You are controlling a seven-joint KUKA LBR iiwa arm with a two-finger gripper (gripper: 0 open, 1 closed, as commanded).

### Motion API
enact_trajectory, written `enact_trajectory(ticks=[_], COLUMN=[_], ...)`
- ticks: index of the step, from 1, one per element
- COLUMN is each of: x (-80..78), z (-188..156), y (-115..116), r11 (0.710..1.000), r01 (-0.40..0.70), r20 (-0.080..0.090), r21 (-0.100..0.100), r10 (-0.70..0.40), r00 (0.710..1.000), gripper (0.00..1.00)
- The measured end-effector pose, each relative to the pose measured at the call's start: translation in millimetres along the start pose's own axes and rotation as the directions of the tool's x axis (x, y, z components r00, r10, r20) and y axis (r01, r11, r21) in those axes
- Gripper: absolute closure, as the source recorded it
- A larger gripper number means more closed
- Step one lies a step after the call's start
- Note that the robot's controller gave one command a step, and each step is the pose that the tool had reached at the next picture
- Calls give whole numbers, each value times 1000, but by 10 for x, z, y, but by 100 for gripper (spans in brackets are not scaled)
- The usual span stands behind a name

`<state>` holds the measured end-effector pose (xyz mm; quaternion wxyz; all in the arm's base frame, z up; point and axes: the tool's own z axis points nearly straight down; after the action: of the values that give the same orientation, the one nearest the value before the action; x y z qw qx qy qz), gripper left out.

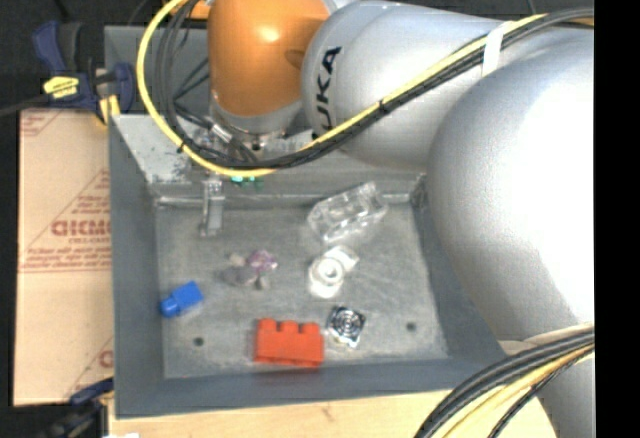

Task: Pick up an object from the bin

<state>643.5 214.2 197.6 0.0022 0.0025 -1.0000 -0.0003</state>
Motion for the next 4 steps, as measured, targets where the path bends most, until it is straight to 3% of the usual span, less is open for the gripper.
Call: enact_trajectory(ticks=[1, 2, 3, 4], x=[593, 887, 871, 598], z=[1156, 1274, 1267, 565], y=[-121, 218, 198, -321], r11=[990, 999, 999, 999], r01=[141, 44, 37, 40], r20=[-1, 4, 6, 16], r21=[3, -2, -1, 2], r10=[-141, -44, -37, -41], r00=[990, 999, 999, 999], gripper=[0, 0, 100, 100])
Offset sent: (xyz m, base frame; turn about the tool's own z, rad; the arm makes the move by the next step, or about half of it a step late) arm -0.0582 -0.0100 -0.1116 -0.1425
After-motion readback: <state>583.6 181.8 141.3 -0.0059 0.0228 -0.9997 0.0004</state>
